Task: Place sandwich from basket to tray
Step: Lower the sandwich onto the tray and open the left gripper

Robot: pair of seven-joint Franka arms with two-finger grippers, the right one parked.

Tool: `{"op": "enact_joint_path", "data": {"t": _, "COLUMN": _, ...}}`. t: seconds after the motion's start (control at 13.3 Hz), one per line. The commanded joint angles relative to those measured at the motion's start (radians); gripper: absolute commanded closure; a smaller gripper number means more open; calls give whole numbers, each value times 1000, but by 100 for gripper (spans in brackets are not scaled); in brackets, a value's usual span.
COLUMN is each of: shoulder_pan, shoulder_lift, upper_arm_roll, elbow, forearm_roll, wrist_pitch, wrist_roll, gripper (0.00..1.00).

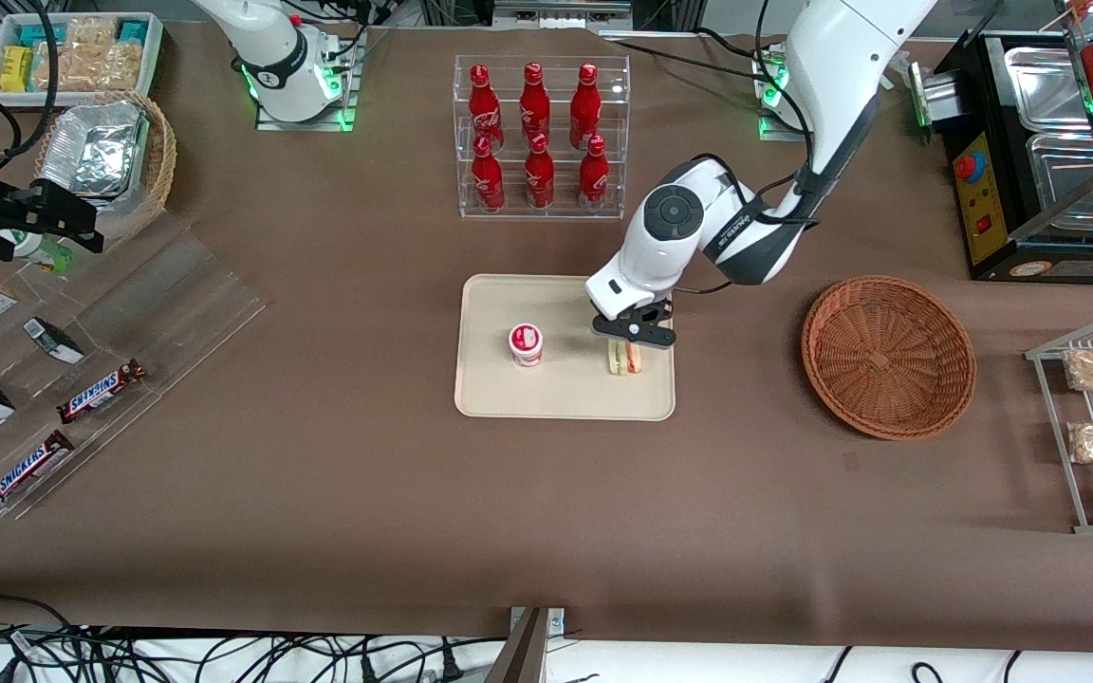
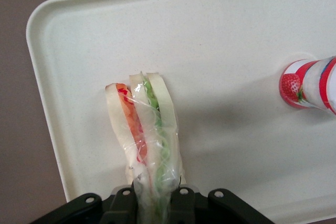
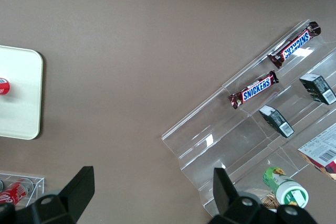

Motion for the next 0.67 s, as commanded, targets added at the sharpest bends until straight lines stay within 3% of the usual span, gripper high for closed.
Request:
{"op": "enact_joint_path", "data": {"t": 0.0, "shoulder_pan": -19, "shoulder_lift": 31, "upper_arm_roll": 10, "elbow": 38, "forearm_roll": 43, "wrist_pitch": -3, "wrist_roll": -35, "gripper": 100}}
{"op": "enact_joint_path", "data": {"t": 0.07, "shoulder_pan": -19, "shoulder_lift": 34, "upper_arm_roll": 11, "elbow": 39, "forearm_roll": 43, "wrist_pitch": -3, "wrist_roll": -43, "gripper": 99}}
{"op": "enact_joint_path", "data": {"t": 0.15, "shoulder_pan": -19, "shoulder_lift": 34, "upper_arm_roll": 11, "elbow": 39, "forearm_roll": 43, "wrist_pitch": -3, "wrist_roll": -66, "gripper": 89}}
{"op": "enact_joint_path", "data": {"t": 0.22, "shoulder_pan": -19, "shoulder_lift": 34, "upper_arm_roll": 11, "elbow": 39, "forearm_roll": 45, "wrist_pitch": -3, "wrist_roll": -84, "gripper": 73}}
{"op": "enact_joint_path", "data": {"t": 0.3, "shoulder_pan": -19, "shoulder_lift": 39, "upper_arm_roll": 13, "elbow": 39, "forearm_roll": 45, "wrist_pitch": -3, "wrist_roll": -89, "gripper": 34}}
{"op": "enact_joint_path", "data": {"t": 0.38, "shoulder_pan": -19, "shoulder_lift": 39, "upper_arm_roll": 13, "elbow": 39, "forearm_roll": 51, "wrist_pitch": -3, "wrist_roll": -89, "gripper": 0}}
{"op": "enact_joint_path", "data": {"t": 0.6, "shoulder_pan": -17, "shoulder_lift": 30, "upper_arm_roll": 10, "elbow": 46, "forearm_roll": 102, "wrist_pitch": -17, "wrist_roll": -90, "gripper": 0}}
